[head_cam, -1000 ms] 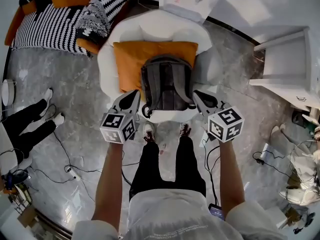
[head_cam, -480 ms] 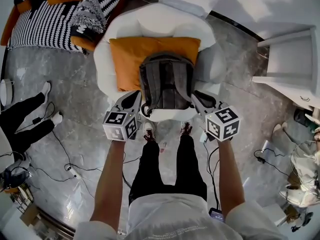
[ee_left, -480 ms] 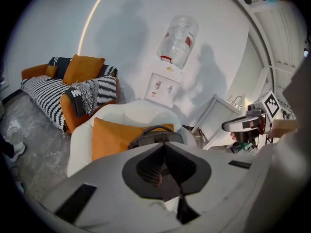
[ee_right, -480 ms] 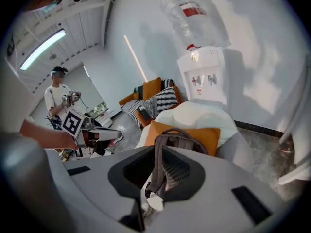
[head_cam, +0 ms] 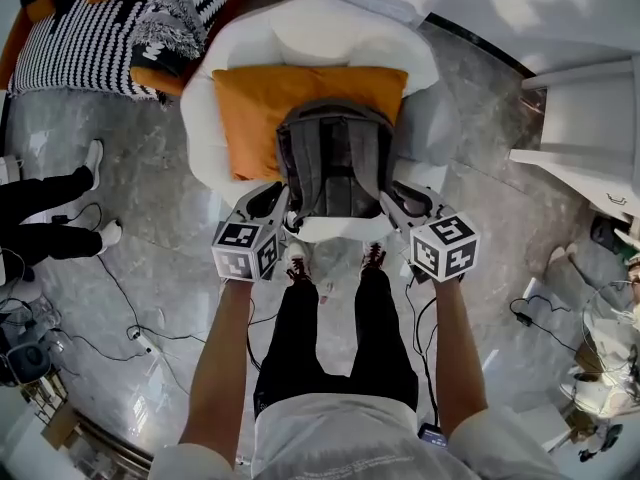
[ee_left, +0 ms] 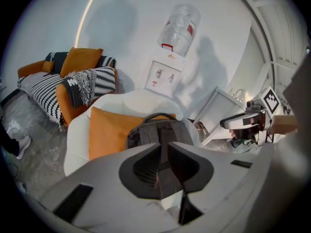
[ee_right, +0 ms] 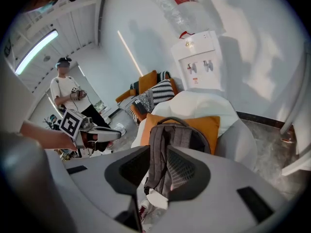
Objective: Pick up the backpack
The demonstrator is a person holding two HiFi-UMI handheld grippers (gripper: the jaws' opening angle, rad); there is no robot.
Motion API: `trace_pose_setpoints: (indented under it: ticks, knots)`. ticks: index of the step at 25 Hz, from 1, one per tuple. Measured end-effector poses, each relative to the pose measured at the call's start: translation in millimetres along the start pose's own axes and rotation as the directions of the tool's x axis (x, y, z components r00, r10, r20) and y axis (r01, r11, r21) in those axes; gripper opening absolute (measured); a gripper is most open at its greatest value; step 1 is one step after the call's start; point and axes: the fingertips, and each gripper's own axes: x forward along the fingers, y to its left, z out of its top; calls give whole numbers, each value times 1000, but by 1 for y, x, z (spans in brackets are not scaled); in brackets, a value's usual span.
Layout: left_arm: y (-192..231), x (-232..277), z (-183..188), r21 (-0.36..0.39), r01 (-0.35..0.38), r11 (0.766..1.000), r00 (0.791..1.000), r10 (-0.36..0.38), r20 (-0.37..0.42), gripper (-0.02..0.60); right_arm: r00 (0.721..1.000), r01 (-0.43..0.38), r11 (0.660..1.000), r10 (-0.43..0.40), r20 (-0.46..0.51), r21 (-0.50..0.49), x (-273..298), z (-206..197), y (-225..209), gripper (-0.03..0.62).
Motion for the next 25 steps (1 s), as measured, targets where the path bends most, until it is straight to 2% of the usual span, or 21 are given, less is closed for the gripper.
trace_pose_setpoints:
  ticks: [10, 14, 25]
  knots:
    - [10, 37, -52, -7, 19, 1000, 998, -19, -65, 112, 999, 44, 999, -44, -22, 28, 28, -42, -21, 133]
    - [13, 53, -74, -17, 28, 999, 995, -30, -98, 135, 998, 41, 998, -39, -45, 56, 44, -64, -29, 140]
    - [29, 94, -116, -41, 33, 999, 986, -39, -160, 206, 992, 46, 997, -39, -118, 55, 83, -106, -56, 181]
